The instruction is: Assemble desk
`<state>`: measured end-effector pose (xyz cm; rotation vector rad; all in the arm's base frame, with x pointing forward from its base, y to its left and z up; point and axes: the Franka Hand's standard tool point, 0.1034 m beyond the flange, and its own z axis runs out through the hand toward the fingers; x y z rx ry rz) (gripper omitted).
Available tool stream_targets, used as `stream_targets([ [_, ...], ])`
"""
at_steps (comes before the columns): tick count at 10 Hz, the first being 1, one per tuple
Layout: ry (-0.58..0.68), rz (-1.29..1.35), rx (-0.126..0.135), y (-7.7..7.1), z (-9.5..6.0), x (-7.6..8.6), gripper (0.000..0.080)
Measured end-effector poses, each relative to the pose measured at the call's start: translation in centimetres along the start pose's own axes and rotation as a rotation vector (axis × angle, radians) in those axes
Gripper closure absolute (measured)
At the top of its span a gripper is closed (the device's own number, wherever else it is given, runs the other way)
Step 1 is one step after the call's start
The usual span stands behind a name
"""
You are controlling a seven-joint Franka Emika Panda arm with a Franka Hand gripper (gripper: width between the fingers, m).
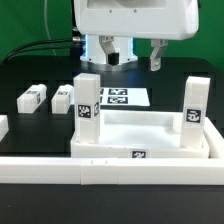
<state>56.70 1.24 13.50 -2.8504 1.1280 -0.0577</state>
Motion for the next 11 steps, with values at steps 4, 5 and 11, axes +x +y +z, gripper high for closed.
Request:
stream_targets([
  [4, 0.010, 0.100, 0.006, 0.9, 0.4, -1.1, 0.0150],
  [5, 0.016, 0.135, 0.009, 1.3, 0.8, -1.6, 0.0150],
  [11, 0.010, 0.273, 0.022, 1.1, 2.1, -3.0, 0.0150],
])
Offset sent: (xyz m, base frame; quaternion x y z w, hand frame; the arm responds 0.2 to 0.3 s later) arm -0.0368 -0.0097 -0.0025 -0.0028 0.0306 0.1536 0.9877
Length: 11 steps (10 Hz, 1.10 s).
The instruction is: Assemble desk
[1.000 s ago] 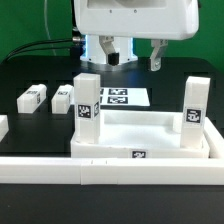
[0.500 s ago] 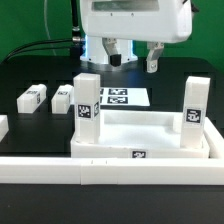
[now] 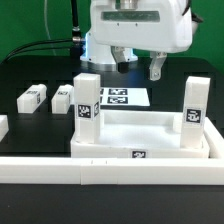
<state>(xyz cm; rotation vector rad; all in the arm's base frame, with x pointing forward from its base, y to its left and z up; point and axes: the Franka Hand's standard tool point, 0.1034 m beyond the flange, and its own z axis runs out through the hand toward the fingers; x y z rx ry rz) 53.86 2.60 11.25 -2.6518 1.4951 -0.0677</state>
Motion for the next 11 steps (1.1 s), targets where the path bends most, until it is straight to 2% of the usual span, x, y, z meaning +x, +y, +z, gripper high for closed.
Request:
stream_targets([
  [2, -0.014, 0.201, 0.006, 0.2, 0.4, -0.2, 0.0150],
  [4, -0.024, 0.382, -0.004, 0.7, 1.3, -0.5, 0.0150],
  [9, -0.051, 0.650, 0.001, 0.5, 1.6, -1.0, 0.0150],
  [11, -0.062, 0.716, -0.015, 1.9, 2.3, 0.2, 0.0150],
])
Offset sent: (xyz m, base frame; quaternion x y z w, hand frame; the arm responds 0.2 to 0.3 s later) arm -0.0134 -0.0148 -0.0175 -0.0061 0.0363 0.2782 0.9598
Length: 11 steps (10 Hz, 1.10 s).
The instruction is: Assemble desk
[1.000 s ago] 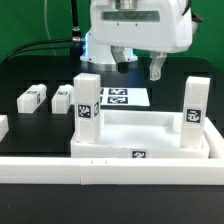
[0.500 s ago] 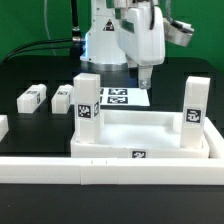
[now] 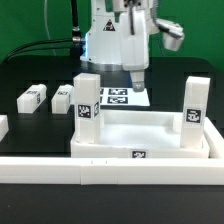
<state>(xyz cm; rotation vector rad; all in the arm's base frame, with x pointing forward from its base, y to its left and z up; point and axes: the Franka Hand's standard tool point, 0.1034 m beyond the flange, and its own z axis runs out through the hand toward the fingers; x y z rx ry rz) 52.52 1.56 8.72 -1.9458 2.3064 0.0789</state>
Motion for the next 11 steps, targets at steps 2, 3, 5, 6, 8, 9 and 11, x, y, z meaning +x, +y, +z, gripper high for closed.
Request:
stream_targets([
  [2, 0.017, 0.002, -0.023, 0.6, 1.4, 1.2, 0.0150],
  [3, 0.028, 0.001, -0.040, 1.0, 2.4, 1.4, 0.0150],
  [5, 0.041, -0.010, -0.056, 1.2, 3.6, 1.6, 0.0150],
  [6, 0.048, -0.020, -0.066, 1.3, 4.2, 1.8, 0.0150],
  [8, 0.061, -0.029, -0.085, 1.7, 5.5, 1.8, 0.0150],
  [9, 0.069, -0.033, -0.097, 2.1, 6.2, 1.9, 0.0150],
  [11, 0.078, -0.038, -0.110, 2.4, 7.0, 2.0, 0.0150],
])
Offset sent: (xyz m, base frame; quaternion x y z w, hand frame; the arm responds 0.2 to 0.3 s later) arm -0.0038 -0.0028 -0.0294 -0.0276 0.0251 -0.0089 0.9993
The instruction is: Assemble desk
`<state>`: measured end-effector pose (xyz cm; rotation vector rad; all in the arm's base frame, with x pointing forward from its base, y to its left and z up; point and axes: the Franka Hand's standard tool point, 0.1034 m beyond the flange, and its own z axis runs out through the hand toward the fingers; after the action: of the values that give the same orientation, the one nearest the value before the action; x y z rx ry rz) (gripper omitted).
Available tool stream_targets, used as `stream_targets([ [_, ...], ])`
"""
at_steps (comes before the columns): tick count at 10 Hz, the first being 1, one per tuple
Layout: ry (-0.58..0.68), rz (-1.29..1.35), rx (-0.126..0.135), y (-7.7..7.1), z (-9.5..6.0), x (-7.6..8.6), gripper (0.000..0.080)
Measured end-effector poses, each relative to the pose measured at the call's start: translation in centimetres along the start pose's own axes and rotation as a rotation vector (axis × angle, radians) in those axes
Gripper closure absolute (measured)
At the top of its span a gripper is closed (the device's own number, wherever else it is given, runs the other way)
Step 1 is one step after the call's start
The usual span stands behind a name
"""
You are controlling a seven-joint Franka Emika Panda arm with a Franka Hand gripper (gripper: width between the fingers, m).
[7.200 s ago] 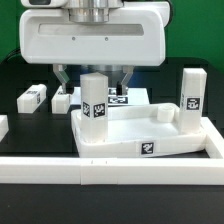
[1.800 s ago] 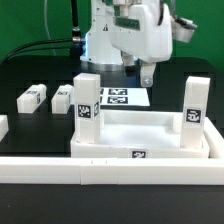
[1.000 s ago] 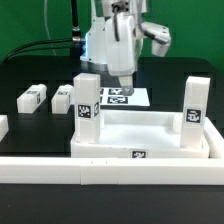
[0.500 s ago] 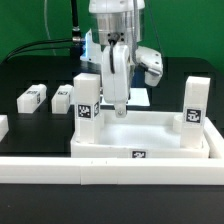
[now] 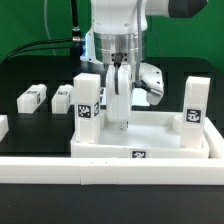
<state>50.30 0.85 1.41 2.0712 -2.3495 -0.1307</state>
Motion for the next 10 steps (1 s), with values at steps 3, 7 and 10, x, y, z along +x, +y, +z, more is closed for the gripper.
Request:
stream_targets([
  [3, 0.012, -0.011, -0.002, 0.00, 0.71, -0.69, 0.0150],
  [7, 0.015, -0.015, 0.001, 0.03, 0.81, -0.66, 0.0619],
  [10, 0.017, -0.020, 0.015, -0.28, 0.64, -0.68, 0.0731],
])
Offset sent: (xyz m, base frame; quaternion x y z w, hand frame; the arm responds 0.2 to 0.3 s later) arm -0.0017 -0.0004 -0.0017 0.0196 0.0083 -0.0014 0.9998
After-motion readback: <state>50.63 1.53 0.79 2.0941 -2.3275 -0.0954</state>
